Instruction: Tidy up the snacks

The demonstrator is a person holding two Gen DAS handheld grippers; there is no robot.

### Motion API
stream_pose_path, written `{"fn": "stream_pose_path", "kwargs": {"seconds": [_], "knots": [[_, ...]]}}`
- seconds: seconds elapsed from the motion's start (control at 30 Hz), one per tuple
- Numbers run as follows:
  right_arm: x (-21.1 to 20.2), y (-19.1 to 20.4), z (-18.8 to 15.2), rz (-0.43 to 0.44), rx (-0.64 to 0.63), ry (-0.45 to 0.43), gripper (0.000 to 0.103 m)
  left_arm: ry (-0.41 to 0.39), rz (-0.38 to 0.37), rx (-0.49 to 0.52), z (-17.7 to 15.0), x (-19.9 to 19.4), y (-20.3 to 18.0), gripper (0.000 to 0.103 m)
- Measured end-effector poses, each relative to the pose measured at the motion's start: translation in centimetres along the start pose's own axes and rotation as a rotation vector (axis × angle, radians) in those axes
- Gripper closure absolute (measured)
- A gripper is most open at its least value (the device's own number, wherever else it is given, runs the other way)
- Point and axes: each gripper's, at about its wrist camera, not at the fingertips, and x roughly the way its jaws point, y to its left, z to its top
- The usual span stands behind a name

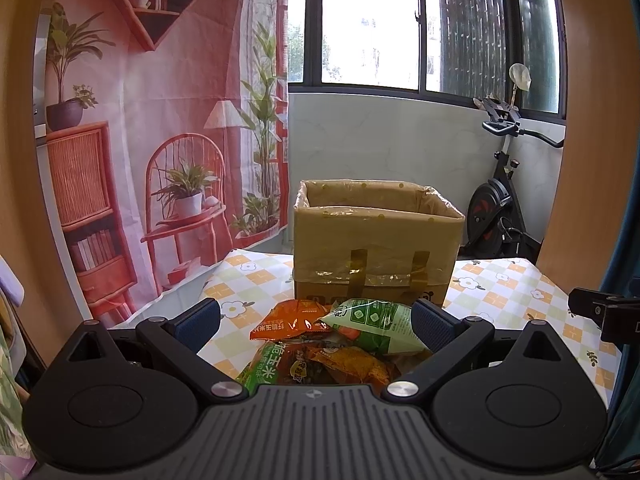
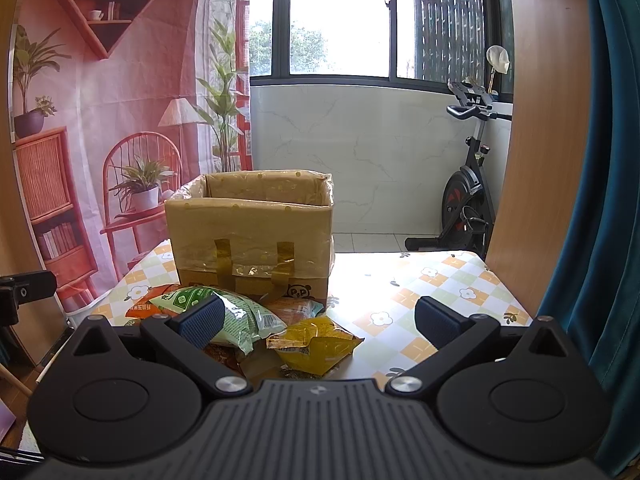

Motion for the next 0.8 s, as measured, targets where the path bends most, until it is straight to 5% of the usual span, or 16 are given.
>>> {"fn": "stream_pose_path", "kwargs": {"seconds": [0.8], "knots": [[-0.20,-0.02,-0.01,0.002,0.004,-0.006,0.000,0.006,-0.001,-0.008,0.20,-0.51,0.20,0.001]]}}
